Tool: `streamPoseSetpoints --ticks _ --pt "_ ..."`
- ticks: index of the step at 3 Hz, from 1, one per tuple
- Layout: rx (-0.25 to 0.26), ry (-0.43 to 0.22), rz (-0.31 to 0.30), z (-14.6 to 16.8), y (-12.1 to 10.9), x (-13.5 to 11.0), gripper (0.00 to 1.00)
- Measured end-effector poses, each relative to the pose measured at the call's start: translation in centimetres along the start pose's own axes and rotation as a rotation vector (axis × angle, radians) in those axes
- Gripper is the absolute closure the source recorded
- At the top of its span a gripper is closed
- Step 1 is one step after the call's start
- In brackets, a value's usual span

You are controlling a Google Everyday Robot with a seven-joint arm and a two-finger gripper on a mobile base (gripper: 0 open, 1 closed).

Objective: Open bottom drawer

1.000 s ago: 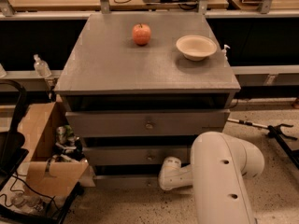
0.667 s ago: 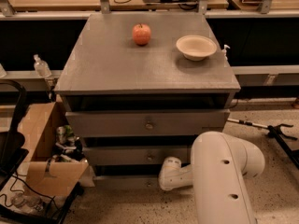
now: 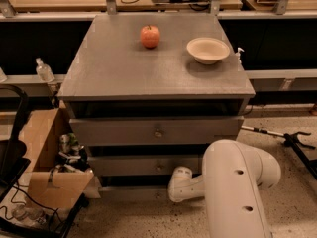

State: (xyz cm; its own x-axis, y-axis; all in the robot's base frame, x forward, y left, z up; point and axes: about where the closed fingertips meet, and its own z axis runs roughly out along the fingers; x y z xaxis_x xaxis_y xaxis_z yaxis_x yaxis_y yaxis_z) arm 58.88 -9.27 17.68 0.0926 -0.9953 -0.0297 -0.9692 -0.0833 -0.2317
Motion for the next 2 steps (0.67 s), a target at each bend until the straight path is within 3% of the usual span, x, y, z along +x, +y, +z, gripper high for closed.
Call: streamPoseSetpoints --ticks 1,2 --pt "-0.001 0.0 0.0 0.06 0.09 -0.01 0.34" --pt "-0.002 0.0 0.0 0.1 0.16 -0.01 0.04"
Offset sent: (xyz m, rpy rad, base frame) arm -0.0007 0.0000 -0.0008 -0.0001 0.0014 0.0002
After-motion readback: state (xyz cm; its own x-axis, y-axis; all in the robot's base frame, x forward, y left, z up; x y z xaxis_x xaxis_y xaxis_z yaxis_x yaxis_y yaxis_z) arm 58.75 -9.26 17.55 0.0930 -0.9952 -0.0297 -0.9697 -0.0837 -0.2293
